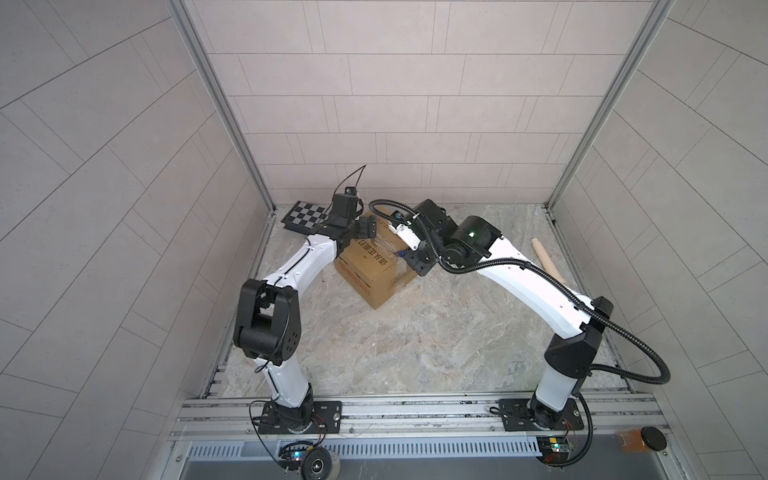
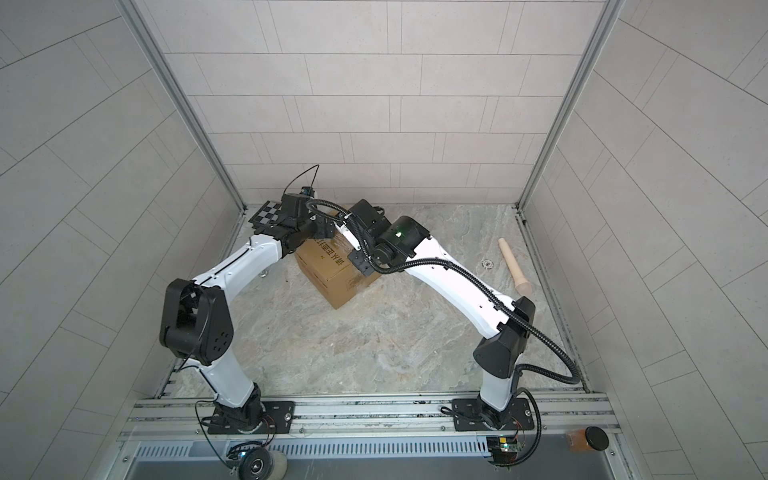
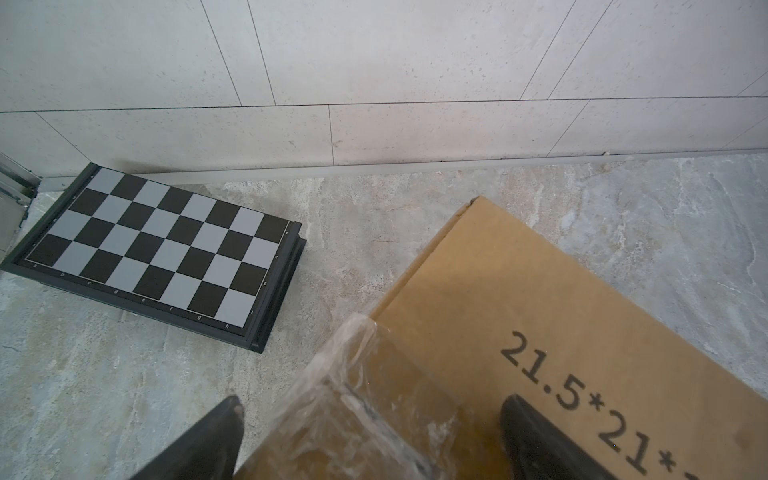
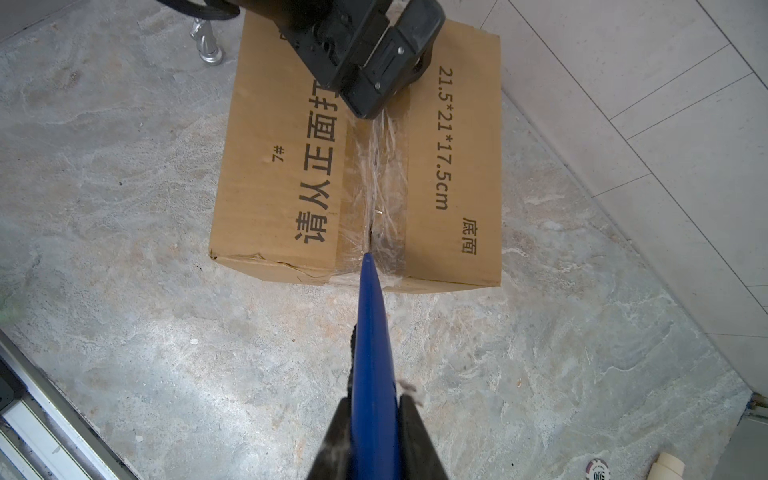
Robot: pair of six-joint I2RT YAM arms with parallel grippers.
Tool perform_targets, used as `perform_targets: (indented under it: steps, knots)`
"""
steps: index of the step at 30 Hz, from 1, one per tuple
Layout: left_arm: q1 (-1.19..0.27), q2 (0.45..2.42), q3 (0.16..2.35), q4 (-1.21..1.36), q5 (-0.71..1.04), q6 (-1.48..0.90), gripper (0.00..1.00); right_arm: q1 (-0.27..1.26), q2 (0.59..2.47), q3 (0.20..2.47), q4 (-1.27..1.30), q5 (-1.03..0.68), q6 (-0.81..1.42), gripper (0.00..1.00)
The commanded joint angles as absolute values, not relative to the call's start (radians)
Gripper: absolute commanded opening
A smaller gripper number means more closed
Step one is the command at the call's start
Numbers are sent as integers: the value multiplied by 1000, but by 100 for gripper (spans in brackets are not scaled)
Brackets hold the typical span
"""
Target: Unpack the express box
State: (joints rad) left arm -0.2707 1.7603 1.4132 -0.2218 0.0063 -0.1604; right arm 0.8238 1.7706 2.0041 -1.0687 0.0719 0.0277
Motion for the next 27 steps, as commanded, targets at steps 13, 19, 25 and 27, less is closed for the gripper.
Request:
perform_targets:
  steps: [13, 19, 25, 27]
  knots:
    - [-302, 1812, 1365, -352, 86, -189, 99, 823, 1852, 2025, -1019, -6, 41, 0]
    - [-302, 1812, 1362, -350, 83, -190, 99, 821, 1875, 2035, -1024, -14, 34, 0]
    - [-302, 1819, 1364, -350, 78, -190, 99, 816, 1831, 2026, -1054, -5, 33, 0]
    - [-303, 1819, 1364, -351, 75, -190, 99, 816, 1812, 2030, -1068, 0, 31, 0]
